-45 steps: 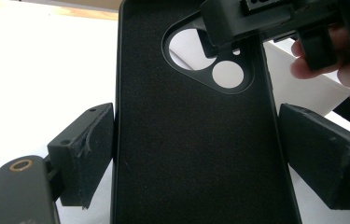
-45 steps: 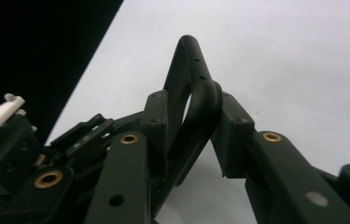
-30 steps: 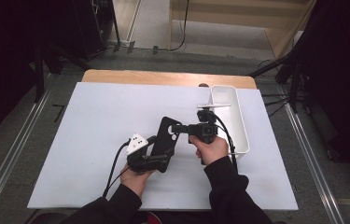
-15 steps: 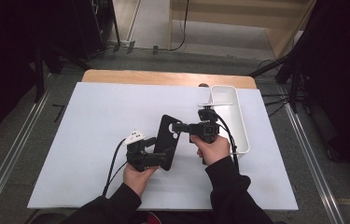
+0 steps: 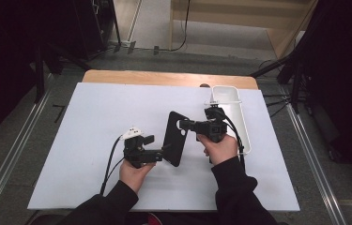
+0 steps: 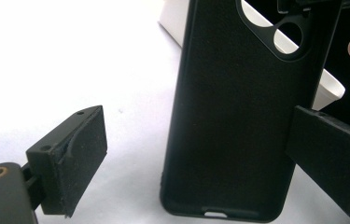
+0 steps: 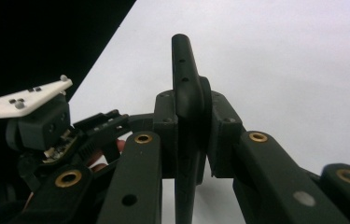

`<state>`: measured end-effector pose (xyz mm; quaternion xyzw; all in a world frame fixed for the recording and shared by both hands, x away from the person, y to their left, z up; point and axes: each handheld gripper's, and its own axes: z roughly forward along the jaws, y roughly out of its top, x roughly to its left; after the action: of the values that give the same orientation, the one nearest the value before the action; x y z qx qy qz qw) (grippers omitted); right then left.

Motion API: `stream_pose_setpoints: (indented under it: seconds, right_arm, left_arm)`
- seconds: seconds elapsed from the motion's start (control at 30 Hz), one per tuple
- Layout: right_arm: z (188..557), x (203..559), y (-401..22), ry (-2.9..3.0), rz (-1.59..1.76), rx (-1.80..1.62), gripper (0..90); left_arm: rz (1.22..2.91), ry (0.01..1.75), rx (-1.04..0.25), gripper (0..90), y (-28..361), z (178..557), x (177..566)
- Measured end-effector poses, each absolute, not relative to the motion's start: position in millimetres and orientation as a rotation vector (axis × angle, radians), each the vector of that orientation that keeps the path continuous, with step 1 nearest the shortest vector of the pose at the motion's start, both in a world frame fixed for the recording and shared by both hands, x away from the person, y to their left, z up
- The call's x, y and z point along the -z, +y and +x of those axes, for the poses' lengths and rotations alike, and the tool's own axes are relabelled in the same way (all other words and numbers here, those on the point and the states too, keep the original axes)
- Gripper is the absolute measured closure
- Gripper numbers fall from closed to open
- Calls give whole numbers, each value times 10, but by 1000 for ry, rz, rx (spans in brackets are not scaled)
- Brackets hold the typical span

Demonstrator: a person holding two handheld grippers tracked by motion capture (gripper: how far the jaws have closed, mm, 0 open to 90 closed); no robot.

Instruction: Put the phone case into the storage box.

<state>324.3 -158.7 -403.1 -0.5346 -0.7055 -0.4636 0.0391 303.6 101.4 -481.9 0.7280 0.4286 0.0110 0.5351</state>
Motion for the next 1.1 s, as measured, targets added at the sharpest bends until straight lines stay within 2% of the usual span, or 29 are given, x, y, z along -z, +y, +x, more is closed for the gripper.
stream_pose_setpoints:
  seconds: [0.3,0.63,0.7,0.93,1.1]
  right_arm:
    - [3195,3967,-1642,-2208,-1637,1445,745]
    - [3156,3960,-1642,-2266,-1595,1454,745]
    - [3147,3963,-1638,-2289,-1576,1464,745]
    - [3127,3971,-1625,-2334,-1533,1474,745]
    - [3090,3940,-1638,-2365,-1486,1492,745]
  left_arm:
    - [1813,1013,-46,52,1054,3109,4755]
    - [1883,975,31,64,1150,3225,4690]
    - [1887,952,71,142,1165,3232,4686]
    - [1945,875,58,157,1176,3228,4561]
    - [1949,849,103,194,1194,3220,4460]
